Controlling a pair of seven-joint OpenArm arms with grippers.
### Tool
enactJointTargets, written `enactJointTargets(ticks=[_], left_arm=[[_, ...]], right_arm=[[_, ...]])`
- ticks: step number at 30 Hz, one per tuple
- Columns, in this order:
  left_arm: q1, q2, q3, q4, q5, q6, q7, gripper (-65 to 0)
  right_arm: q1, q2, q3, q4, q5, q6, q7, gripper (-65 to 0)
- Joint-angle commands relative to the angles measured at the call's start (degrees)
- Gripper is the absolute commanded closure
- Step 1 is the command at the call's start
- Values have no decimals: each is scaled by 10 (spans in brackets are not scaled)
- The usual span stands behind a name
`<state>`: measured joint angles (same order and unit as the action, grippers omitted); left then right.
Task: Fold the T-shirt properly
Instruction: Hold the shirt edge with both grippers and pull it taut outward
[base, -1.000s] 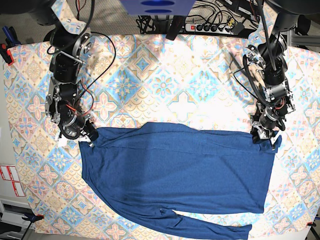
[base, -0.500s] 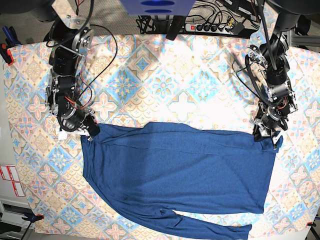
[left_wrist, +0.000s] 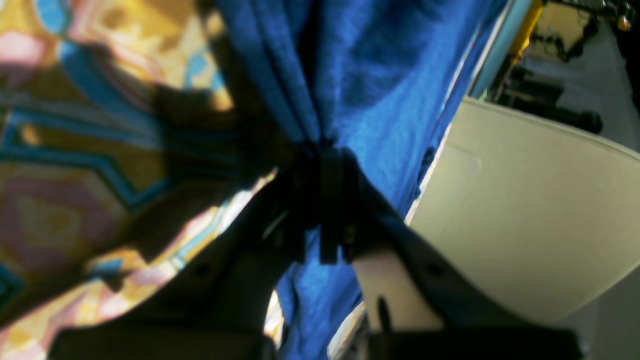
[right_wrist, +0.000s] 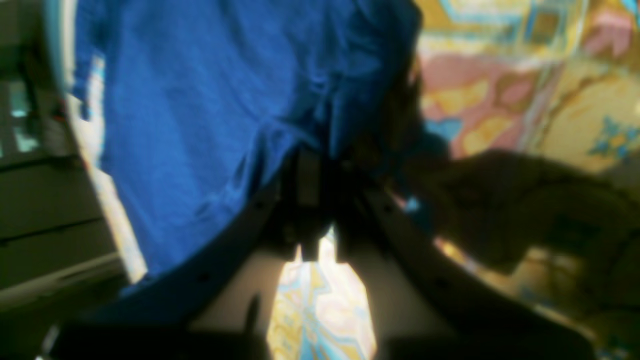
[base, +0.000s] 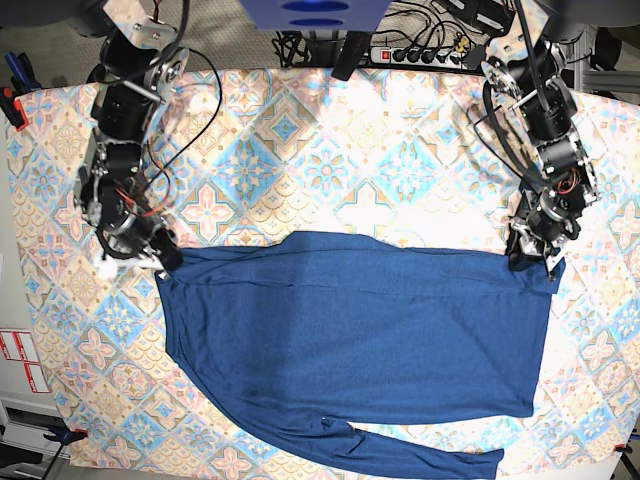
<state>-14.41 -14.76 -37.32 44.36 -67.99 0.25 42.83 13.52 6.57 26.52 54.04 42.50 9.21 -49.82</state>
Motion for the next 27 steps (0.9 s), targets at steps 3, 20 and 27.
enactJointTargets(ticks=[3,20,27], left_arm=[[8,-10,-1,32,-14,-5,5,0],[102,-8,31,119,-50,-5,32,0],[119,-8,31,119,-51,-5,45,0]], right_arm=[[-3,8,26,8,7,3,-14,-39],[-97,8,44,122,15,3,-20,-39],[-134,16,51,125,91,3,-20,-42]])
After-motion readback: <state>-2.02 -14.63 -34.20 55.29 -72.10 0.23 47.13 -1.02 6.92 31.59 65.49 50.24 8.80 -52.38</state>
